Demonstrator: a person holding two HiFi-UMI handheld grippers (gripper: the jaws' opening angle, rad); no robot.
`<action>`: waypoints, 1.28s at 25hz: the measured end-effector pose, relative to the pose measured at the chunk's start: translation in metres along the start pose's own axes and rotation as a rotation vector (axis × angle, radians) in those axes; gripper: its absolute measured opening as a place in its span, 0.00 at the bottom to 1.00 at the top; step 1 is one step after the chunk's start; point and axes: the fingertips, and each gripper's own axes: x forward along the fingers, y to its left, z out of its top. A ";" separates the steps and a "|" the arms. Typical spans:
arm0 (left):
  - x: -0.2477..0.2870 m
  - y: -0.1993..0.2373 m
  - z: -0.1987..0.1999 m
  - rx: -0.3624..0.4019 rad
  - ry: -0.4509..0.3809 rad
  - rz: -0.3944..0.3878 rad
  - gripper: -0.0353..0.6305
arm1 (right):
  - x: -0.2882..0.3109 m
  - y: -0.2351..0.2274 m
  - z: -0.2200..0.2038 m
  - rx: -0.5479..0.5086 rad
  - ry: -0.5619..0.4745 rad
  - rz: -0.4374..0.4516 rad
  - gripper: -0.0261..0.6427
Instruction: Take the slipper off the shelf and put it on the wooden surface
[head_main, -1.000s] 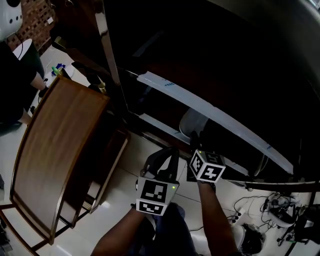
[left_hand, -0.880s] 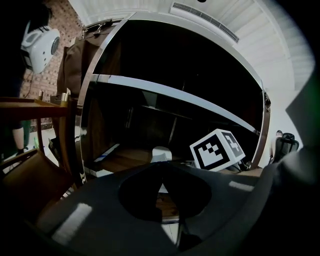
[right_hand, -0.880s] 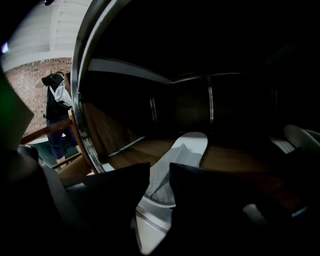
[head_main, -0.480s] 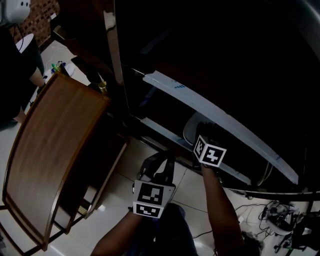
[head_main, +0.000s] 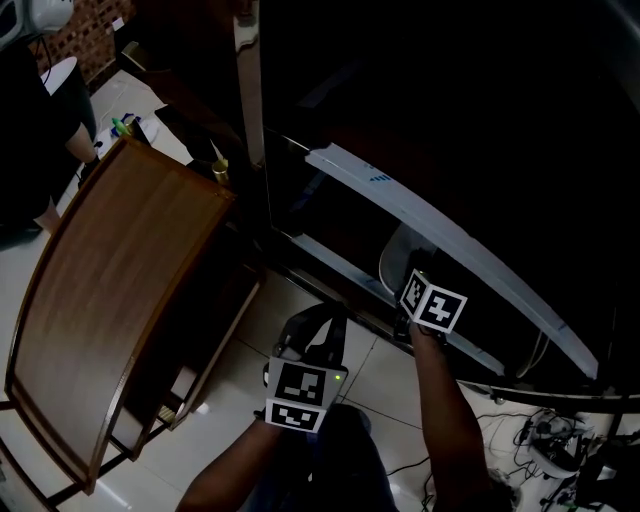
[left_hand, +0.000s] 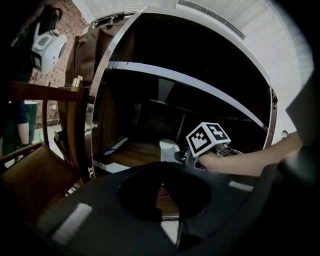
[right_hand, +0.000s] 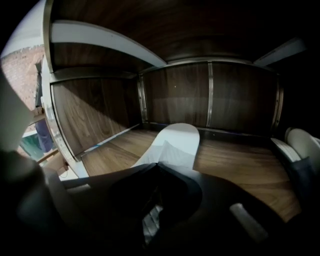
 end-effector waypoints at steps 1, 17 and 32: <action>-0.002 0.001 0.000 0.000 0.002 0.002 0.06 | -0.002 0.001 0.001 0.003 -0.002 0.006 0.05; -0.074 -0.001 0.017 -0.032 0.014 0.064 0.06 | -0.084 0.072 -0.013 -0.062 0.023 0.110 0.05; -0.215 0.022 0.074 -0.105 -0.074 0.279 0.06 | -0.219 0.171 -0.002 -0.084 0.046 0.225 0.05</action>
